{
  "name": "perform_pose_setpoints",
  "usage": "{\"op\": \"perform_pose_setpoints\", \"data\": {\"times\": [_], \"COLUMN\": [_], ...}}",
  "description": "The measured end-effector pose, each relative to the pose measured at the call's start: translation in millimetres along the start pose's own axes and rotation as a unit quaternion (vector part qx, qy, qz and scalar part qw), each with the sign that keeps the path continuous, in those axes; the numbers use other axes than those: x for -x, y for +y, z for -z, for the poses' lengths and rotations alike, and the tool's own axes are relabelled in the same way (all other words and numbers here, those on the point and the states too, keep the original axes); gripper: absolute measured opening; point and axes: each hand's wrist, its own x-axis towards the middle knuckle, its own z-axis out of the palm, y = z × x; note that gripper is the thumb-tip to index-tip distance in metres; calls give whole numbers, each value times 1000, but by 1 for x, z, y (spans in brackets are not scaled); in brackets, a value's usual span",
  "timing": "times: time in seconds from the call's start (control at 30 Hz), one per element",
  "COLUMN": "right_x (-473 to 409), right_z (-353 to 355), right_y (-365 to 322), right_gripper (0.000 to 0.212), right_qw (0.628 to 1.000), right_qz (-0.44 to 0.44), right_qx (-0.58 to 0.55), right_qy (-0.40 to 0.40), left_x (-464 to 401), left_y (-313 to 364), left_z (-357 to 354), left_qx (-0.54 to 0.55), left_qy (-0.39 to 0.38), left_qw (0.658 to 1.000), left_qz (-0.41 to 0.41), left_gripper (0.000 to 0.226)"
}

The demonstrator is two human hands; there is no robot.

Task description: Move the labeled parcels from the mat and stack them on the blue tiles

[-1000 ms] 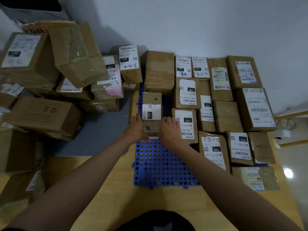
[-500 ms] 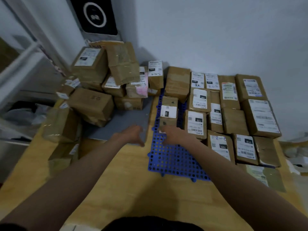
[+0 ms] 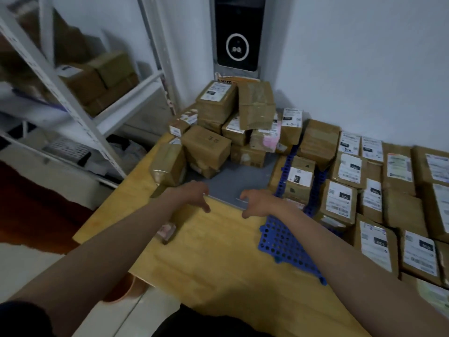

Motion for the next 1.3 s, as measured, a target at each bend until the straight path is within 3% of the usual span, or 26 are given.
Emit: {"op": "perform_pose_setpoints", "data": {"times": [0.2, 0.33, 0.63, 0.8, 0.97, 1.3], "right_x": [-23, -43, -96, -121, -143, -180], "right_z": [-3, -7, -26, -28, -20, -4], "right_y": [-38, -70, -144, -174, -192, -206], "right_gripper": [68, 64, 62, 62, 72, 54], "right_qw": [999, 997, 991, 989, 983, 976], "right_qz": [-20, -23, -37, -61, -81, -89], "right_qx": [-47, -78, -126, -133, -156, -182], "right_qy": [12, 14, 24, 37, 56, 80], "left_x": [7, 4, -12, -21, -32, -66], "left_y": [-37, -81, -176, -207, -225, -233], "left_z": [15, 25, 28, 35, 43, 47], "left_qx": [-3, 16, 37, 60, 59, 84], "left_qy": [5, -41, -105, -99, -88, -11], "left_qw": [1000, 999, 994, 993, 993, 996], "left_qz": [-20, -24, 17, 29, 45, 17], "left_gripper": [44, 28, 44, 35, 50, 102]}}
